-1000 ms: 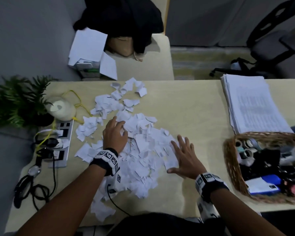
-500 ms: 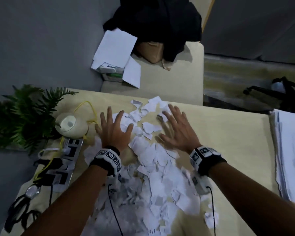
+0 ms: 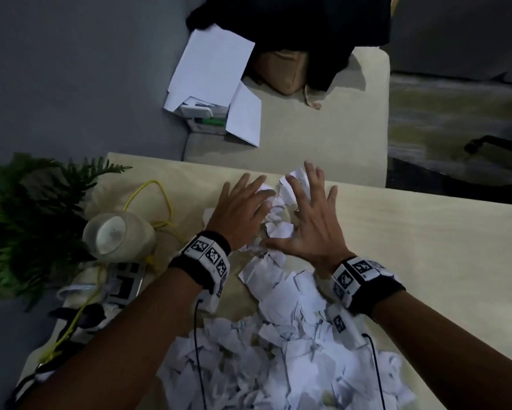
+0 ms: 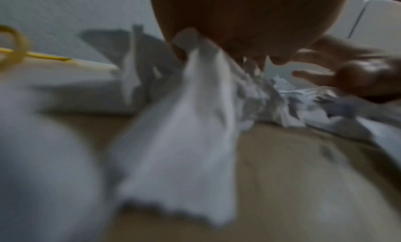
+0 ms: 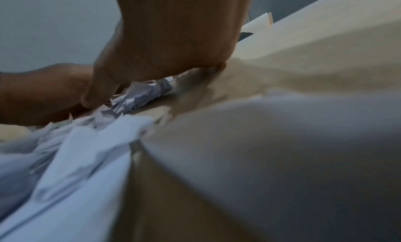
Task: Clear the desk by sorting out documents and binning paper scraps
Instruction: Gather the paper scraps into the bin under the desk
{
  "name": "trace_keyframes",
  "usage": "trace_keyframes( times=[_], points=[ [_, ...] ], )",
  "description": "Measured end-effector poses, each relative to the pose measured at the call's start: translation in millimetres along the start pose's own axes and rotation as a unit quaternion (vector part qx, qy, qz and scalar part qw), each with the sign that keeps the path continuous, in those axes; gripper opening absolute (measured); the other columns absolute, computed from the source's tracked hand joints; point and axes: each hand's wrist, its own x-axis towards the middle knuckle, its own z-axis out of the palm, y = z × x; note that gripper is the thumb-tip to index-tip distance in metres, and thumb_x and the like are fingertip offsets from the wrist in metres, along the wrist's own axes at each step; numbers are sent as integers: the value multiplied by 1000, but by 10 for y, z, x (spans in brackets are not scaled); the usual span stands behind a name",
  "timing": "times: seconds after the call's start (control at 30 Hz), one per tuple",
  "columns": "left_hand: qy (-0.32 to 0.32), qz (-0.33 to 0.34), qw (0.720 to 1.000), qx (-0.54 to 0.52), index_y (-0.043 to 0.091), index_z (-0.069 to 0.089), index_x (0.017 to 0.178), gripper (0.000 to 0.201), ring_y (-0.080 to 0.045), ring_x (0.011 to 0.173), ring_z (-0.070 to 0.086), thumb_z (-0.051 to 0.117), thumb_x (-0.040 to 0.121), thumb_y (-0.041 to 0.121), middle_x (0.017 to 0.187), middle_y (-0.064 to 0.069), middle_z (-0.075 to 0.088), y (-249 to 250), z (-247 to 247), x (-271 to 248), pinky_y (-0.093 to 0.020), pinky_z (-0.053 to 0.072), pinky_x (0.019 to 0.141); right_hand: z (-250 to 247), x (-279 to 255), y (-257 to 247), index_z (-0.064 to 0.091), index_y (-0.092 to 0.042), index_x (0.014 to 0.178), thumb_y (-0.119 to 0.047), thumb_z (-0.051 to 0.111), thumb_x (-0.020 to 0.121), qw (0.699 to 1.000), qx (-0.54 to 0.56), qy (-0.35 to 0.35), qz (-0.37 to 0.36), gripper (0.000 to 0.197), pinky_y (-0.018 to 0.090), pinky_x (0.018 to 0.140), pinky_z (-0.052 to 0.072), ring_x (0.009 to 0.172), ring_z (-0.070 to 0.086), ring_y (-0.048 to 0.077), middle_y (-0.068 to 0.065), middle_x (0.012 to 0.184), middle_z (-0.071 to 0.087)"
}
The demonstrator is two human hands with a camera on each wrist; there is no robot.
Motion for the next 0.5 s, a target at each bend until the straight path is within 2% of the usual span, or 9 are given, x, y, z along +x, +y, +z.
trace_keyframes(
  times=[0.1, 0.17, 0.2, 0.27, 0.33, 0.4, 0.5],
  points=[
    [80, 36, 994, -64, 11, 68, 107, 46, -25, 130, 46, 28, 97, 33, 132, -6, 59, -53, 21, -223, -37, 31, 110, 25, 86, 20, 16, -27, 155, -95, 46, 58, 998, -33, -50, -29, 122, 73, 109, 7, 149, -4, 37, 9, 163, -2],
    [147, 51, 986, -58, 8, 68, 98, 37, -29, 115, 56, 35, 97, 26, 111, -9, 67, -120, -1, -386, -36, 37, 102, 35, 108, 4, 17, -29, 155, -97, 36, 61, 992, -70, -87, -57, 117, 72, 109, 9, 149, 1, 36, 9, 163, 8],
    [172, 43, 983, -45, 9, 67, 98, 34, -28, 114, 56, 37, 97, 25, 108, -7, 67, -158, -12, -471, -39, 38, 101, 34, 96, -19, 21, -29, 154, -97, 34, 63, 988, -81, -105, -74, 114, 71, 109, 10, 149, 4, 35, 9, 162, 14],
    [196, -2, 981, -13, 14, 65, 106, 34, -26, 122, 51, 37, 97, 31, 115, -3, 64, -247, -29, -611, -47, 35, 105, 41, 37, -74, 32, -28, 150, -95, 39, 66, 979, -91, -137, -122, 108, 67, 112, 10, 149, 8, 33, 8, 158, 26],
    [181, -45, 982, 7, 22, 62, 119, 40, -26, 132, 42, 35, 97, 42, 135, -2, 54, -321, -16, -722, -51, 31, 108, 45, -87, -141, 44, -26, 142, -90, 48, 68, 967, -73, -156, -188, 98, 63, 114, 10, 149, 12, 31, 8, 152, 35],
    [133, -33, 990, -41, 26, 56, 130, 51, -27, 140, 32, 29, 97, 54, 148, -3, 42, -340, 28, -841, -49, 28, 111, 48, -270, -202, 53, -22, 133, -86, 54, 70, 959, -35, -158, -233, 90, 61, 115, 13, 148, 17, 29, 8, 146, 42],
    [57, 16, 996, -60, 33, 45, 140, 65, -23, 145, 24, 18, 93, 68, 153, -3, 35, -216, 134, -1042, -51, 20, 116, 37, -531, -307, 54, -14, 130, -82, 62, 68, 960, 9, -145, -239, 92, 61, 114, 15, 146, 23, 27, 9, 143, 44]
  ],
)
